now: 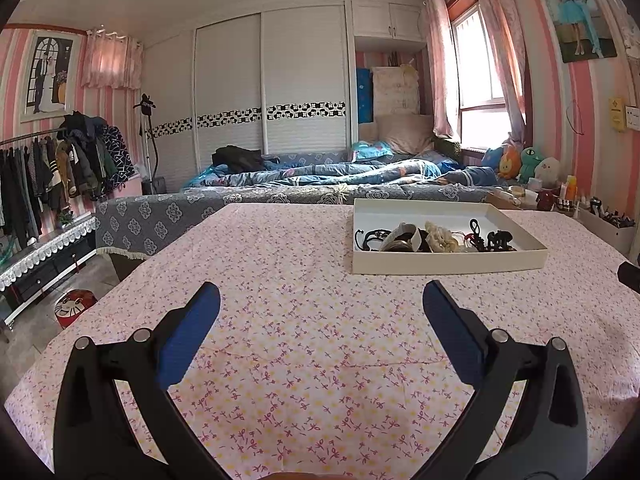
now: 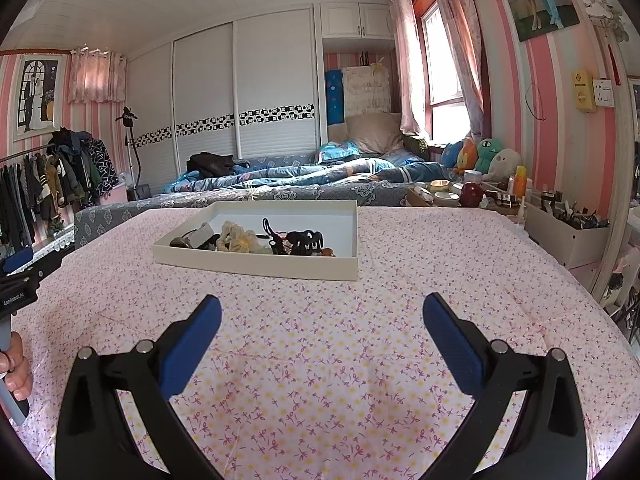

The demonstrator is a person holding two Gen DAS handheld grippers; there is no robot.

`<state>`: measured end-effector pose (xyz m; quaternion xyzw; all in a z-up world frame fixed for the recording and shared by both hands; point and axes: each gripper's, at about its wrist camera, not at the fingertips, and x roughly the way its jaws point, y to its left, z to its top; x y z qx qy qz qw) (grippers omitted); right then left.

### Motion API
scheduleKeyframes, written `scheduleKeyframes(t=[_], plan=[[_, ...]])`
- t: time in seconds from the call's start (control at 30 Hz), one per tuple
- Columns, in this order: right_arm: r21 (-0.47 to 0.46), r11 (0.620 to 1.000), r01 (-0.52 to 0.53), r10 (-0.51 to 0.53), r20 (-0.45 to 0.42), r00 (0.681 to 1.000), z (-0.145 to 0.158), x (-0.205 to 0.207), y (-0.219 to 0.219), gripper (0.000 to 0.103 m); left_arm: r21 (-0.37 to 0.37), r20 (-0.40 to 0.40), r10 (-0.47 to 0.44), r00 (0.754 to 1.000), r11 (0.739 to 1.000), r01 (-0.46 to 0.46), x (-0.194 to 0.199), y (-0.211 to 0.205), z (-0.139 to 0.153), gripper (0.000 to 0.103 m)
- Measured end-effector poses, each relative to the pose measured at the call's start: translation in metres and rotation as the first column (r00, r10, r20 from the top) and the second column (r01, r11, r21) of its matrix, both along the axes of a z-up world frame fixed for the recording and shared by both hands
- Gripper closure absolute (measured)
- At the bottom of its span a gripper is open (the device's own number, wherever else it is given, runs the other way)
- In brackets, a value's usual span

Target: Organize jewelry

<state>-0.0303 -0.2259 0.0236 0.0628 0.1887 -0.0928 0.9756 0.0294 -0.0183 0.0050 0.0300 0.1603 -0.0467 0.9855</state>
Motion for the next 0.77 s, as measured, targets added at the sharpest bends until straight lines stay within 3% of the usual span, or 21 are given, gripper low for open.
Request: scheduleKeyframes(t=[0.77], plan=[[0.002,1.000,0.008,-0.008,-0.007,1.000,-0.0019,0.0020,0.0026,0.002,-0.007,0.002,0.018,1.000,1.000,-0.018,0.0003,0.0001,-0.0003,0.003]])
